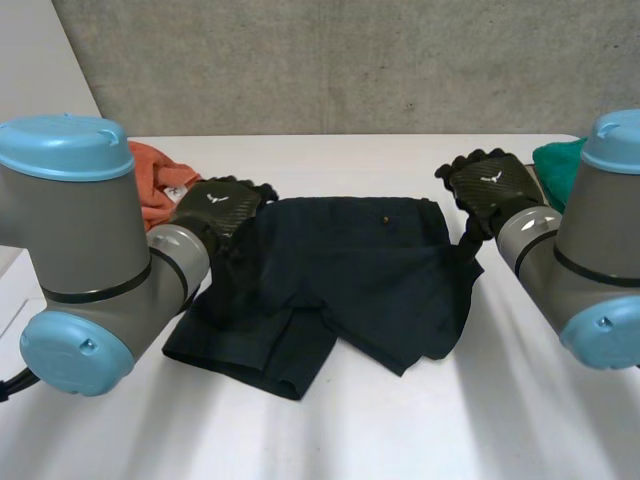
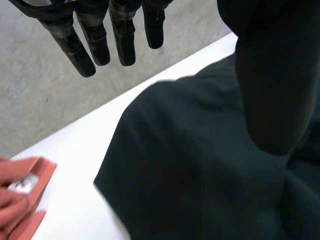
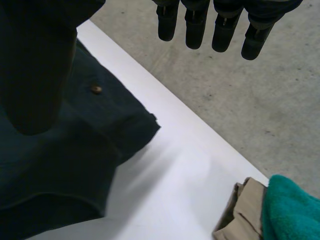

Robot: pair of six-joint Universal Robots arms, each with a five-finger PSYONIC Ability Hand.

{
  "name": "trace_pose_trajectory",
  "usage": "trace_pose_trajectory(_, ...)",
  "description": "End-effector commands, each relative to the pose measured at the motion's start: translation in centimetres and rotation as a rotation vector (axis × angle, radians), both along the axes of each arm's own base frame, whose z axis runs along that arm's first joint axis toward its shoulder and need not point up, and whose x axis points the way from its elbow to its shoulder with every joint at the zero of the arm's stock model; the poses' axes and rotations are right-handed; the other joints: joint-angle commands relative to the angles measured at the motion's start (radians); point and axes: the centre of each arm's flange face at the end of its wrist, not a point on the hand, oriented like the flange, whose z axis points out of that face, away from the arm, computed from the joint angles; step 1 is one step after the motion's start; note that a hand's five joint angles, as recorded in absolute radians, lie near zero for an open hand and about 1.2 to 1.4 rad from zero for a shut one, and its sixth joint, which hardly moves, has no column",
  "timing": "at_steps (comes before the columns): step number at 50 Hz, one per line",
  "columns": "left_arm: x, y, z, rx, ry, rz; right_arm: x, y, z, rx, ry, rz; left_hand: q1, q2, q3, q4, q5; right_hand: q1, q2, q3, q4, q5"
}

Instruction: Fold the laundry.

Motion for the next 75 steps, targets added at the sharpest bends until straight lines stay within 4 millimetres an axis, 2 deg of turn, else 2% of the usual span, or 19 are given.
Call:
trace_pose_trajectory(1, -2.7, 1.4, 1.1, -0.069, 0.007, -0.131, -0.9, -4.0, 0.1, -0.078, 0.001, 0.007, -0.026, -0.159, -0.040, -0.027, -0.049, -0.062, -0.034, -0.037, -0.035, -0.044)
trace_pose_trajectory(10, -9.0, 3.7, -1.9, -0.179, -0.090, -0.375, -2.3, -9.7, -2.6, -0.125, 0.109, 0.178, -0.026, -0.159, -0.040, -0.027, -0.049, -0.062, -0.034, -0.037, -0.035, -0.044)
trace_pose_trajectory(15, -12.7, 3.8, -6.0, -0.237, -0.170, -0.467, -2.1, -12.1, -6.0, -0.139, 0.128, 0.323, -0.026, -0.159, -0.040, -0.027, -0.049, -0.062, -0.034, -0.037, -0.035, -0.044)
trace_pose_trajectory(22, -14.6, 2.9, -9.6, -0.318, -0.283, -0.512, -0.7, -12.5, -10.2, -0.108, 0.089, 0.481, 0.010, -0.124, -0.005, 0.008, -0.014, -0.062, -0.034, -0.037, -0.035, -0.044)
trace_pose_trajectory(25, -14.6, 2.3, -10.5, -0.326, -0.311, -0.517, -0.1, -12.3, -11.4, -0.098, 0.080, 0.512, 0.177, 0.044, 0.162, 0.175, 0.153, -0.062, -0.034, -0.037, -0.035, -0.044)
trace_pose_trajectory(27, -14.5, 2.2, -10.8, -0.325, -0.319, -0.513, 0.4, -12.1, -12.3, -0.103, 0.076, 0.528, 0.494, 0.360, 0.479, 0.492, 0.470, -0.047, -0.020, -0.023, -0.021, -0.030)
trace_pose_trajectory(29, -14.4, 2.1, -10.8, -0.322, -0.319, -0.510, 0.9, -12.2, -12.6, -0.118, 0.072, 0.536, 0.822, 0.688, 0.807, 0.820, 0.798, 0.137, 0.164, 0.161, 0.163, 0.154)
trace_pose_trajectory(30, -14.3, 2.1, -10.3, -0.327, -0.308, -0.499, 1.3, -12.2, -12.8, -0.135, 0.062, 0.538, 1.126, 0.992, 1.111, 1.124, 1.102, 0.501, 0.529, 0.526, 0.528, 0.519)
trace_pose_trajectory(33, -14.0, 1.6, -8.8, -0.351, -0.277, -0.458, 1.7, -12.6, -12.3, -0.171, 0.041, 0.515, 1.196, 1.063, 1.181, 1.194, 1.172, 1.159, 1.186, 1.183, 1.185, 1.176)
trace_pose_trajectory(37, -13.2, 0.7, -4.4, -0.422, -0.155, -0.338, 1.0, -14.1, -8.8, -0.230, -0.037, 0.389, 1.196, 1.063, 1.181, 1.194, 1.172, 1.160, 1.187, 1.185, 1.186, 1.177)
trace_pose_trajectory(41, -11.3, -1.1, 0.8, -0.508, 0.024, -0.191, -0.4, -15.0, -3.4, -0.277, -0.167, 0.208, 1.196, 1.063, 1.181, 1.194, 1.172, 1.160, 1.187, 1.185, 1.186, 1.177)
trace_pose_trajectory(45, -8.0, -3.2, 5.6, -0.555, 0.203, -0.052, -1.7, -13.3, 3.0, -0.291, -0.238, 0.132, 1.196, 1.063, 1.181, 1.194, 1.172, 1.160, 1.187, 1.185, 1.186, 1.177)
trace_pose_trajectory(50, -4.5, -5.0, 8.1, -0.523, 0.331, 0.057, -2.1, -10.0, 8.3, -0.271, -0.227, 0.132, 1.196, 1.063, 1.181, 1.194, 1.172, 1.160, 1.187, 1.185, 1.186, 1.177)
trace_pose_trajectory(57, -0.8, -6.7, 6.0, -0.334, 0.395, 0.161, -1.3, -3.9, 11.2, -0.160, -0.099, 0.144, 1.196, 1.063, 1.181, 1.194, 1.172, 1.160, 1.187, 1.185, 1.186, 1.177)
trace_pose_trajectory(63, 0.2, -7.5, 0.1, -0.129, 0.331, 0.182, 0.7, 0.3, 8.0, -0.035, 0.108, 0.218, 1.196, 1.063, 1.181, 1.194, 1.172, 1.160, 1.187, 1.185, 1.186, 1.177)
trace_pose_trajectory(68, 2.2, -9.6, -6.1, 0.002, 0.242, 0.274, 2.5, 2.7, 2.1, 0.092, 0.232, 0.258, 1.165, 1.031, 1.150, 1.163, 1.141, 1.160, 1.187, 1.185, 1.186, 1.177)
trace_pose_trajectory(71, 2.8, -10.1, -7.6, 0.034, 0.212, 0.290, 3.0, 3.2, -0.1, 0.122, 0.255, 0.253, 0.793, 0.659, 0.778, 0.791, 0.769, 1.160, 1.187, 1.185, 1.186, 1.177)
trace_pose_trajectory(72, 3.1, -10.0, -7.7, 0.043, 0.196, 0.287, 3.1, 3.2, -1.2, 0.122, 0.260, 0.237, 0.565, 0.431, 0.550, 0.563, 0.541, 1.160, 1.187, 1.185, 1.186, 1.177)
trace_pose_trajectory(75, 3.4, -9.7, -7.2, 0.045, 0.173, 0.266, 3.3, 3.2, -2.1, 0.108, 0.256, 0.214, 0.316, 0.183, 0.302, 0.315, 0.293, 1.160, 1.187, 1.185, 1.186, 1.177)
